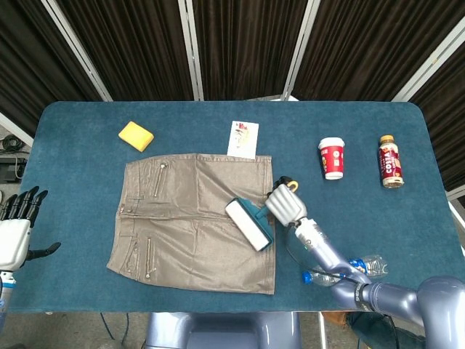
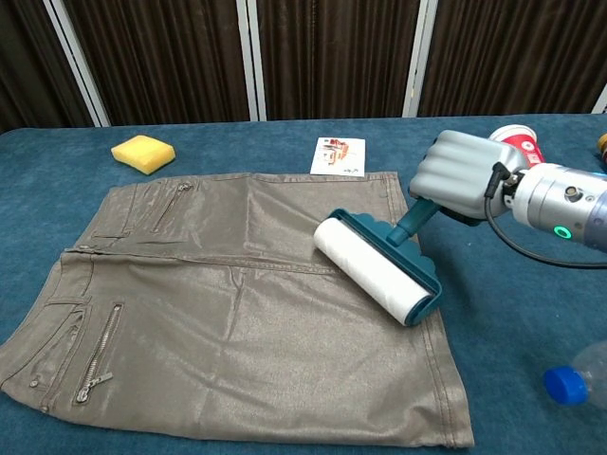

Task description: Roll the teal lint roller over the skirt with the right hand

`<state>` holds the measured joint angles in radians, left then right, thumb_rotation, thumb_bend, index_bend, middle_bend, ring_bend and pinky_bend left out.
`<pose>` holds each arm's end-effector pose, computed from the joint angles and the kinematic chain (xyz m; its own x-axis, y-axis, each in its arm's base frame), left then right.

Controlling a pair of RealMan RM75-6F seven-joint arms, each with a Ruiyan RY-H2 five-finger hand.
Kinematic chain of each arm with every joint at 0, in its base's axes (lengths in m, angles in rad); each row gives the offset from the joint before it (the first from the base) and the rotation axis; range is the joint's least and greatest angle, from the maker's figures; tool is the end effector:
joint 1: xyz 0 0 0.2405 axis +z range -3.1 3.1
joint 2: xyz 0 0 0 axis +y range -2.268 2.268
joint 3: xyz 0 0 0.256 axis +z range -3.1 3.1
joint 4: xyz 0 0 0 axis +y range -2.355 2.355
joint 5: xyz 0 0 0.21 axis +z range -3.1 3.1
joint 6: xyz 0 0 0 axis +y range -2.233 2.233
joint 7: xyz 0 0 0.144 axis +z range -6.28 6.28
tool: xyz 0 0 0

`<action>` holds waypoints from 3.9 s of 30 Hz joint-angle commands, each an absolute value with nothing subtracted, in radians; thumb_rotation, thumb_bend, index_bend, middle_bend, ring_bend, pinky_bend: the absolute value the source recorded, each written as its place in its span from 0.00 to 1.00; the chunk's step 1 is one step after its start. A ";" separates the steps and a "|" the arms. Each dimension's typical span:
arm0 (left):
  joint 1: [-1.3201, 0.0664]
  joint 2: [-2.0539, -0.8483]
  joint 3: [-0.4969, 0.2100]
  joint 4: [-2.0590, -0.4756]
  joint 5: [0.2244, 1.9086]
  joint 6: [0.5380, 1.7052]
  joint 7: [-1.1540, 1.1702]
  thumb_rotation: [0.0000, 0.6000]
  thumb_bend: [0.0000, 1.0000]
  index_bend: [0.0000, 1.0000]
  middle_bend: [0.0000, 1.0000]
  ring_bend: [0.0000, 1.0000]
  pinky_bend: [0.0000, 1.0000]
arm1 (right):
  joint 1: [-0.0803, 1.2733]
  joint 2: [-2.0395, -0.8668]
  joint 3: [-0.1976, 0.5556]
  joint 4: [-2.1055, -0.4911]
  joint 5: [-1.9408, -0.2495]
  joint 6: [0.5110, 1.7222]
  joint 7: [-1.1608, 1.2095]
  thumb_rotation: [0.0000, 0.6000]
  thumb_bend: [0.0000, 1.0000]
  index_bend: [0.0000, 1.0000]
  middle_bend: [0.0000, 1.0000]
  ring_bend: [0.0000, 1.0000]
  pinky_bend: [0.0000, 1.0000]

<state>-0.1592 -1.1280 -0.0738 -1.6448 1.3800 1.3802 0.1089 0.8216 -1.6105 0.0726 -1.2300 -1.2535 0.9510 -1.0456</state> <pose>-0.3082 0.2075 0.1484 0.4391 0.0640 0.8961 0.8968 0.0285 -0.4415 -0.1622 -0.3656 -0.0305 0.9487 0.2344 0.2122 -0.0822 -0.4653 0.8813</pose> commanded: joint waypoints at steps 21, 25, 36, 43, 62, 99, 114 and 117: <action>-0.166 -1.133 -0.068 -1.637 1.379 1.365 0.105 1.00 0.00 0.00 0.00 0.00 0.00 | 0.856 -1.676 0.046 -1.448 -1.235 0.966 -1.233 1.00 0.90 0.53 0.53 0.41 0.40; -0.164 -1.131 -0.066 -1.638 1.382 1.369 0.102 1.00 0.00 0.00 0.00 0.00 0.00 | 0.865 -1.716 0.038 -1.467 -1.233 0.970 -1.271 1.00 0.90 0.53 0.53 0.41 0.40; -0.162 -1.124 -0.067 -1.633 1.379 1.369 0.086 1.00 0.00 0.00 0.00 0.00 0.00 | 0.864 -1.714 0.040 -1.427 -1.197 1.001 -1.319 1.00 0.90 0.53 0.53 0.41 0.41; -0.162 -1.130 -0.066 -1.635 1.377 1.369 0.101 1.00 0.00 0.00 0.00 0.00 0.00 | 0.834 -1.633 0.031 -1.333 -1.205 1.039 -1.278 1.00 0.90 0.53 0.53 0.41 0.41; -0.170 -1.138 -0.066 -1.644 1.376 1.362 0.121 1.00 0.00 0.00 0.00 0.00 0.00 | 0.812 -1.602 0.034 -1.325 -1.209 1.042 -1.210 1.00 0.90 0.53 0.53 0.41 0.41; -0.170 -1.139 -0.066 -1.630 1.366 1.357 0.118 1.00 0.00 0.00 0.00 0.00 0.00 | 0.807 -1.620 0.010 -1.347 -1.128 1.086 -1.332 1.00 0.91 0.53 0.53 0.41 0.41; -0.174 -1.154 -0.062 -1.636 1.367 1.357 0.154 1.00 0.00 0.00 0.00 0.00 0.00 | 0.680 -1.501 0.017 -1.228 -1.003 1.049 -1.082 1.00 0.88 0.52 0.53 0.41 0.42; -0.173 -1.155 -0.061 -1.640 1.368 1.359 0.158 1.00 0.00 0.00 0.00 0.00 0.00 | 0.669 -1.504 0.022 -1.212 -0.990 1.037 -1.048 1.00 0.43 0.31 0.44 0.32 0.42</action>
<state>-0.1733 -1.1550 -0.0615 -1.6394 1.3679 1.3586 0.1575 0.6793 -1.5048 0.0157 -1.2239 -0.9969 1.0470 -1.0654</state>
